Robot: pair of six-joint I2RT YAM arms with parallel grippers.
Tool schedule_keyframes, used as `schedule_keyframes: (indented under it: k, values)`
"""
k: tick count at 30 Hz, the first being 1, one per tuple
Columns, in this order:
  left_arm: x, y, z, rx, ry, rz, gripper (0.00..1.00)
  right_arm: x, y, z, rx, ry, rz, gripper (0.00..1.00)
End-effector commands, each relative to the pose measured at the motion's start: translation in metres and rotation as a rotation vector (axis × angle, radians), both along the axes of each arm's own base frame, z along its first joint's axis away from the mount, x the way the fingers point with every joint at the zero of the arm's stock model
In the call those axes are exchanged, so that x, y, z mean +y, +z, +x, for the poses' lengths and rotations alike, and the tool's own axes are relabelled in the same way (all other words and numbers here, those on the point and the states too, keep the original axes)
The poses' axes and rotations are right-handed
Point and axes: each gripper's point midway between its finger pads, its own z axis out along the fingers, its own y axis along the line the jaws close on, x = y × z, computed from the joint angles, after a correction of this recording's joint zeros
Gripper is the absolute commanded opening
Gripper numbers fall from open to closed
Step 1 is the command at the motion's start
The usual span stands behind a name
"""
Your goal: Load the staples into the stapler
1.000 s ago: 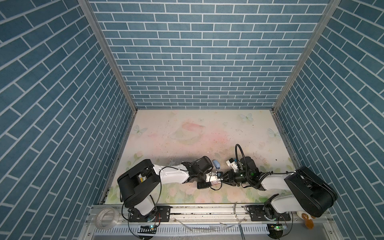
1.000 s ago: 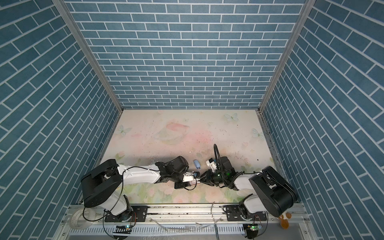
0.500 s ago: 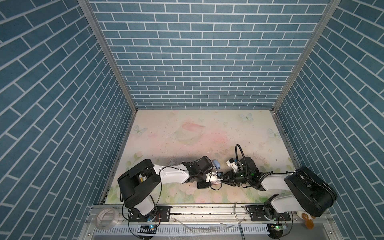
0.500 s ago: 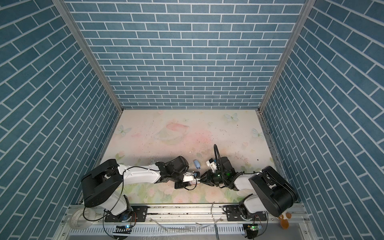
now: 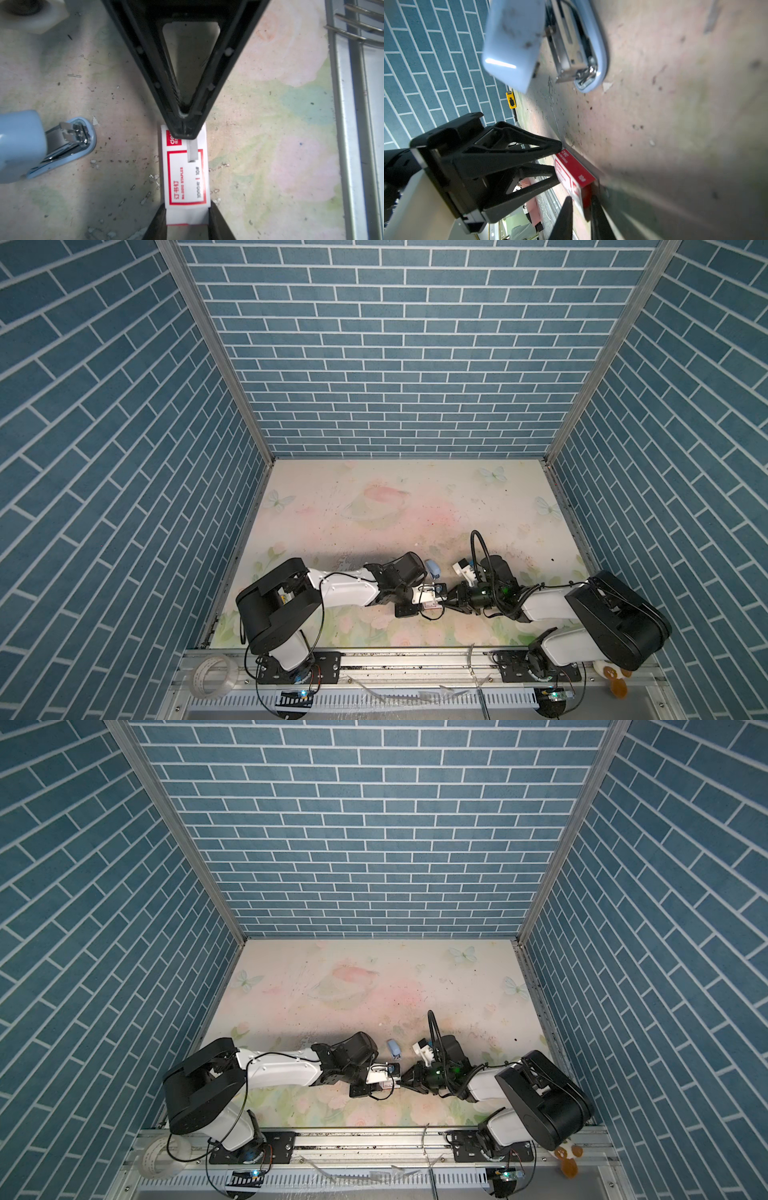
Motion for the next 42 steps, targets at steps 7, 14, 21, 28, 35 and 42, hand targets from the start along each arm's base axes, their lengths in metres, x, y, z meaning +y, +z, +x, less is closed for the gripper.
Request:
schedule_keyframes:
  k: [7,14,21,28,35,42]
  values:
    - [0.014,-0.017,-0.006,0.035,0.002,0.082,0.33,-0.002,-0.002,-0.001,-0.046,0.011,-0.007,0.11]
    - [0.014,-0.018,-0.006,0.039,0.001,0.086,0.32,-0.003,-0.003,0.0,-0.048,0.009,-0.016,0.06]
    - [0.014,-0.018,-0.007,0.041,-0.003,0.083,0.29,-0.006,-0.004,-0.001,-0.055,0.005,-0.033,0.03]
    - [0.014,-0.019,-0.006,0.041,-0.002,0.088,0.29,-0.009,-0.001,0.001,-0.076,-0.005,-0.05,0.03]
    - [0.014,-0.018,-0.006,0.039,-0.003,0.086,0.28,-0.014,-0.003,0.001,-0.077,-0.018,-0.062,0.03]
    - [0.015,-0.019,-0.006,0.039,-0.002,0.087,0.27,-0.018,-0.007,0.0,-0.068,-0.024,-0.071,0.03]
